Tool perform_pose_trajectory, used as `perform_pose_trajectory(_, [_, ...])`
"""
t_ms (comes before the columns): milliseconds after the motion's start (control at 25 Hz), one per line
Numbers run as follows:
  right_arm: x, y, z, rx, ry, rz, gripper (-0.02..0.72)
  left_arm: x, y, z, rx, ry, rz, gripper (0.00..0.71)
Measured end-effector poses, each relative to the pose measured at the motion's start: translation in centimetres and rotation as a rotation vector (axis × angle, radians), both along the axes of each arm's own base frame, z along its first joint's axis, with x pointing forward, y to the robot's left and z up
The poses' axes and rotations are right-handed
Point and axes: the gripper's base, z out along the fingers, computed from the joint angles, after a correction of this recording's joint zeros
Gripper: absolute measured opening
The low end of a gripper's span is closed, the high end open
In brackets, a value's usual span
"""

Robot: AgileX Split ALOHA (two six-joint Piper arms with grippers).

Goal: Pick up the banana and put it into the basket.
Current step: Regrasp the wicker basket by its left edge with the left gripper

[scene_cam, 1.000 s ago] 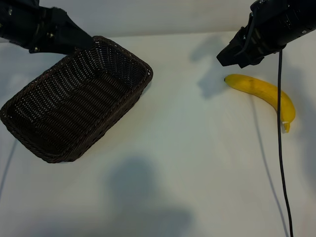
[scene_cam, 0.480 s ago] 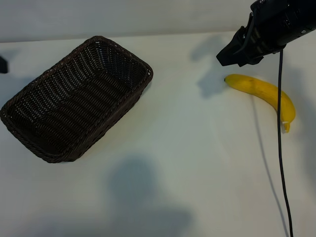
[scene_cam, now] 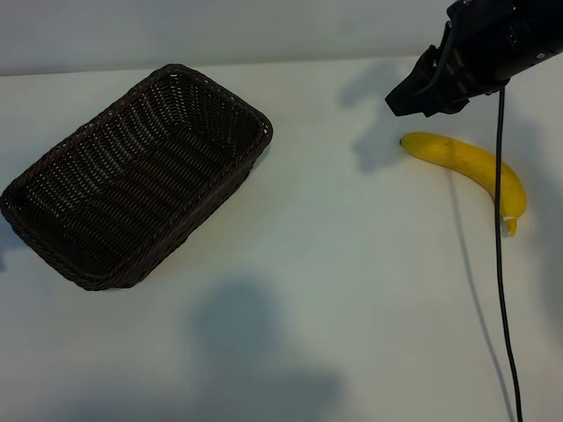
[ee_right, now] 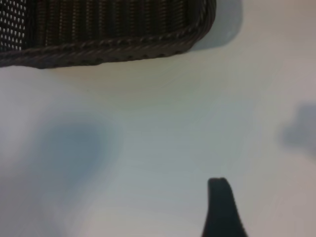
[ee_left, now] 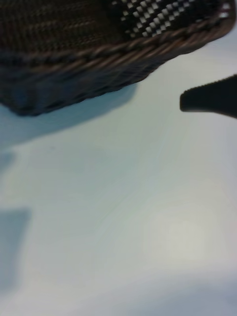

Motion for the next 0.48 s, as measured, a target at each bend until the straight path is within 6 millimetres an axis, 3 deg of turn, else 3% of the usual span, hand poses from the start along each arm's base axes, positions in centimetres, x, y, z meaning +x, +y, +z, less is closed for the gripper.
perform_pose_trajectory(200, [0.0, 0.0, 0.0, 0.001, 0.001, -0.002, 0.467, 1.0, 0.1, -0.7, -0.028, -0.093, 0.097, 0.495])
perform_pose_trajectory(480, [0.0, 0.0, 0.0, 0.001, 0.002, -0.003, 0.467, 2.4, 0.5, -3.0, -0.102, -0.035, 0.144, 0.494])
